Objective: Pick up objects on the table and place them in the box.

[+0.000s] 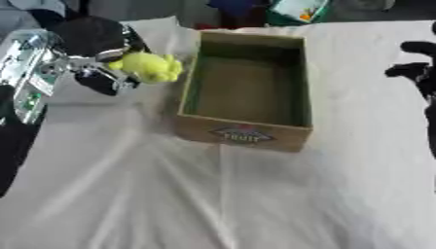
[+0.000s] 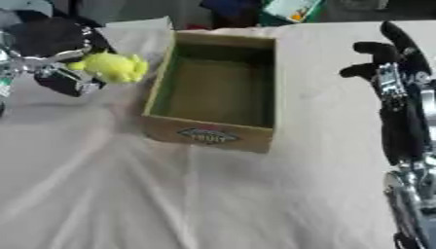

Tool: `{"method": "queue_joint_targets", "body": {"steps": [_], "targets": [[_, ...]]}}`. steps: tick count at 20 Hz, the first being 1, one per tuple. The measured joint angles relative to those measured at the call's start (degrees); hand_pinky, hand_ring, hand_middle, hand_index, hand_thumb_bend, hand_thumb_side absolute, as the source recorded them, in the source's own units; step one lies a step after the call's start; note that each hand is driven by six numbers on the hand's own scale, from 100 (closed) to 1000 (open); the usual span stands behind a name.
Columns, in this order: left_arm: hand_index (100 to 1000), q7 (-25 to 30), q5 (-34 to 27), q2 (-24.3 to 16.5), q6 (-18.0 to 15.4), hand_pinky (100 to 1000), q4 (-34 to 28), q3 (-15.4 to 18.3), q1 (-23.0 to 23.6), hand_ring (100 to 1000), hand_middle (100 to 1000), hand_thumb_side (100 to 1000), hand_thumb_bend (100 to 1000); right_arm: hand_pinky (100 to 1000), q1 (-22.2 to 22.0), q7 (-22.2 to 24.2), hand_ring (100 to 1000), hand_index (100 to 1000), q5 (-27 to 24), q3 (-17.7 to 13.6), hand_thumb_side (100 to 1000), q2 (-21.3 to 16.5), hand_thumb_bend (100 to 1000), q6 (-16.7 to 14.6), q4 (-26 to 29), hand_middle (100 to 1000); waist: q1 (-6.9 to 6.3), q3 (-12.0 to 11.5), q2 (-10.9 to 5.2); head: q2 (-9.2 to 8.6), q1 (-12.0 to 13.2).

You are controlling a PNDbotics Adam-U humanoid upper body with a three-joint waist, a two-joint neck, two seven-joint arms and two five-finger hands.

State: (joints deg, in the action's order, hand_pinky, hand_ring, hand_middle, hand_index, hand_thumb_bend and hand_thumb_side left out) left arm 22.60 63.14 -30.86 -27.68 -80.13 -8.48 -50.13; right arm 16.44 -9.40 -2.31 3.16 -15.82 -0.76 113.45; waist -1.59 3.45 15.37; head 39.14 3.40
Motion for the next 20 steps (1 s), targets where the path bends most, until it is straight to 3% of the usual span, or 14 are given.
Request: {"method": "queue_joint_targets", "body": {"steps": [12, 20], "targets": [[681, -9.95, 7.08, 1.29, 3.80, 434, 2.24, 2.01, -5.96, 545, 445, 255, 100, 813, 7.22, 1.59, 619, 931, -1.76, 0.82, 764, 2.38, 100, -2.23, 0.00, 726, 1.30, 8.34, 2.32, -1.56, 8.31], [690, -14.35, 6.68, 2.20, -0.36, 439, 8.84, 2.63, -8.05, 550, 455, 256, 100, 811, 11.06, 3.87, 621, 921, -3.34, 2.13, 784, 3.45, 100, -3.53, 0.00, 724, 1.32, 12.42, 3.33, -3.11, 13.66]]}}
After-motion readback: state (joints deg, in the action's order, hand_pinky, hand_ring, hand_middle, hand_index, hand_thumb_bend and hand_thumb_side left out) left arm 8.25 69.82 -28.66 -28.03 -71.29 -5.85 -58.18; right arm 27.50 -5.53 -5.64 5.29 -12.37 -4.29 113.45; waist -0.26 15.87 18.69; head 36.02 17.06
